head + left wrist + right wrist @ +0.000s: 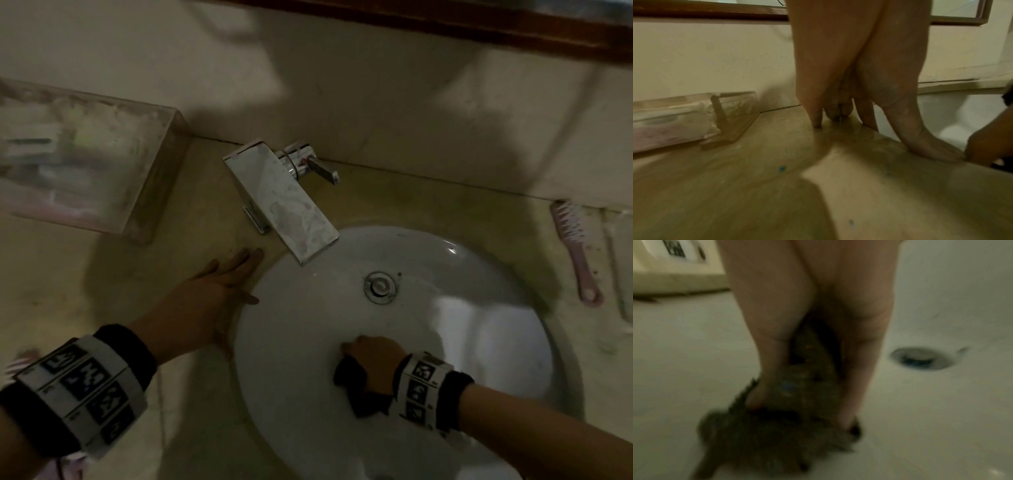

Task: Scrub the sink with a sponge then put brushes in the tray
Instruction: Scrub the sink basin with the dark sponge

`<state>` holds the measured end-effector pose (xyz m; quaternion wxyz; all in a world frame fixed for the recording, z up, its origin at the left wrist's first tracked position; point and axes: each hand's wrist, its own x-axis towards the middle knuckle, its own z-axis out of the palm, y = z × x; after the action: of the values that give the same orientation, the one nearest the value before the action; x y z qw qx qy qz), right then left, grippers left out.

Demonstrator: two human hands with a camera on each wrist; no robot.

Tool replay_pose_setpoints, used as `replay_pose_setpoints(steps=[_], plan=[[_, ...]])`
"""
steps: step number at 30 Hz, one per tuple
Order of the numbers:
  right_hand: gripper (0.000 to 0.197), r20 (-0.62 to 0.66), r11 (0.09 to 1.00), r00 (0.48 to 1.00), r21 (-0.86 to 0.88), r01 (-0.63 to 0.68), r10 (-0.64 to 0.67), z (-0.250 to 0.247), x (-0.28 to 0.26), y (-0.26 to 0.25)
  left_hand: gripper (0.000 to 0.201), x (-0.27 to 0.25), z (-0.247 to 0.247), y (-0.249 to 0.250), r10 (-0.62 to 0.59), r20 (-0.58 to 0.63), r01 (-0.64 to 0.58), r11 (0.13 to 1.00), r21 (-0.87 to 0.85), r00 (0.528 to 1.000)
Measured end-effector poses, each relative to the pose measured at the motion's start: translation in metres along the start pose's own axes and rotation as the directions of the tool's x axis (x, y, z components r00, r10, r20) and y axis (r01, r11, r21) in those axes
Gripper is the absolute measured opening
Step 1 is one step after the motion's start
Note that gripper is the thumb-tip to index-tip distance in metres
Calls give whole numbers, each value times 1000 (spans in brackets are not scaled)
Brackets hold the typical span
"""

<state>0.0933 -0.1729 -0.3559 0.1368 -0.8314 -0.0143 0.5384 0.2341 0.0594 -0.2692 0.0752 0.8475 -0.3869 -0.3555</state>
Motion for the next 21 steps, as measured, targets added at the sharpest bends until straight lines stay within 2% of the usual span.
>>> replay_pose_setpoints(steps=[2, 4, 6, 7, 9, 11, 13, 14, 16, 19, 21], plan=[[68, -106, 995, 991, 66, -71, 78, -9, 5, 17, 83, -1, -1, 1, -8, 4, 8, 1000, -3, 1000], [61, -228, 975, 960, 185, -121, 162, -24, 10, 28, 79, -1, -1, 1, -4, 0, 4, 1000, -4, 1000], [48, -345, 946, 913, 304, -110, 217, -33, 12, 35, 79, -1, 0, 1, -10, 6, 10, 1000, 17, 1000], [47, -381, 961, 907, 263, -82, 181, -33, 10, 37, 78, 0, 0, 2, -13, 9, 13, 999, 30, 1000], [48, -322, 971, 938, 233, -54, 130, -36, 1, 39, 79, 0, 0, 2, -12, 12, 12, 999, 34, 1000], [53, -143, 998, 989, 51, -33, 40, -32, -11, 40, 79, 0, 0, 0, -8, 5, 8, 1000, 28, 1000], [52, 35, 992, 998, -117, -55, 60, -21, -19, 46, 79, 0, 2, -2, 0, -4, 0, 1000, 23, 1000], [52, 51, 980, 996, -186, -64, 75, -14, -20, 51, 79, 0, 2, -3, 8, -7, -8, 1000, 28, 1000], [55, 25, 973, 994, -208, -101, 108, -9, -21, 60, 78, 0, 4, -4, 13, -14, -13, 999, 37, 1000], [55, -180, 976, 972, -127, -177, 153, -22, -17, 73, 80, 0, 4, -6, 16, -32, -17, 1000, -26, 999], [57, -286, 963, 927, -45, -265, 241, -33, -18, 76, 83, 1, 4, -6, 36, -43, -37, 998, -40, 998]])
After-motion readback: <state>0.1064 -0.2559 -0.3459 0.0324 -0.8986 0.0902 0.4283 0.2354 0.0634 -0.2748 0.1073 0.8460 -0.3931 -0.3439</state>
